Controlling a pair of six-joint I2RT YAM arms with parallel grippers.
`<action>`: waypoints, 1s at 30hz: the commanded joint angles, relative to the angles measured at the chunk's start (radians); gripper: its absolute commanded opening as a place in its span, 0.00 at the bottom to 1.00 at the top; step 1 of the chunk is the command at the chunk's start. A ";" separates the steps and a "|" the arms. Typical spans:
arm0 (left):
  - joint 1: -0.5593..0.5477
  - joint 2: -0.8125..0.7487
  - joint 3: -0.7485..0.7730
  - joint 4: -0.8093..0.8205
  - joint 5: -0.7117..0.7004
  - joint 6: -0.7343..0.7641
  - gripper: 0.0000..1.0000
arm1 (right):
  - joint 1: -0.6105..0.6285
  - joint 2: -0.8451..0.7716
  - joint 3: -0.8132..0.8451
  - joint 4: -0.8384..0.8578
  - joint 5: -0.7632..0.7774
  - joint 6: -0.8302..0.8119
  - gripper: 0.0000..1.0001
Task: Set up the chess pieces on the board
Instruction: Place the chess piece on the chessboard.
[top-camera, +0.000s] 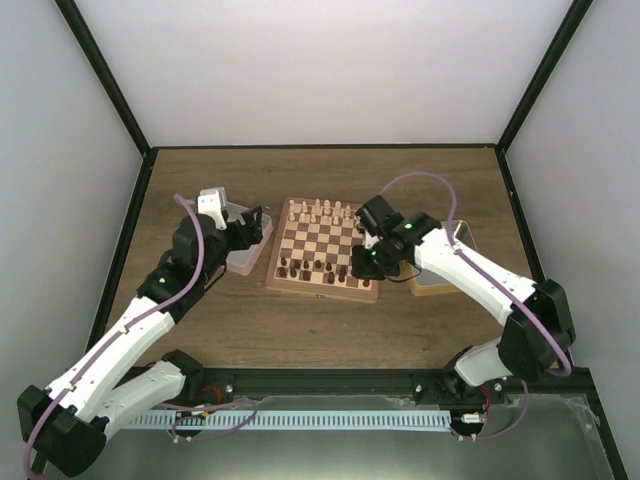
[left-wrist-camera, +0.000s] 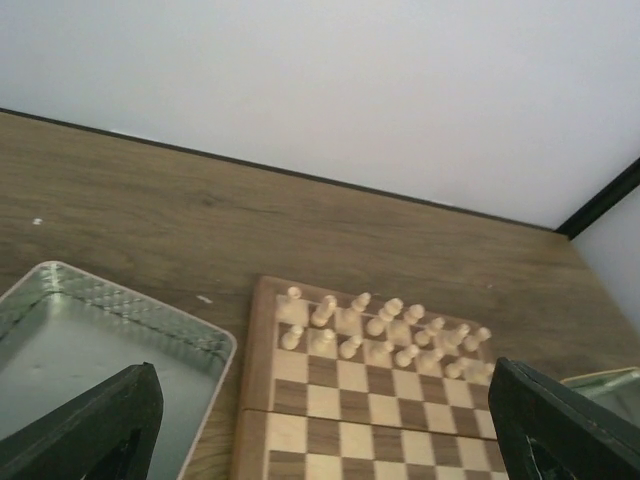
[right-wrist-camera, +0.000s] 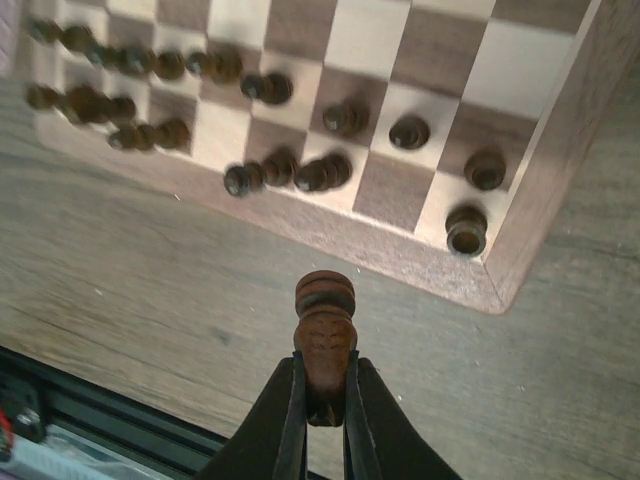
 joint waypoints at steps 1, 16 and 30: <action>0.005 -0.006 0.012 -0.039 -0.065 0.090 0.91 | 0.072 0.077 0.065 -0.137 0.074 -0.043 0.01; 0.005 -0.106 -0.058 0.056 -0.014 0.106 0.92 | 0.121 0.303 0.157 -0.126 0.194 -0.067 0.01; 0.005 -0.188 -0.105 0.114 -0.001 0.110 0.92 | 0.121 0.408 0.195 -0.106 0.272 -0.075 0.05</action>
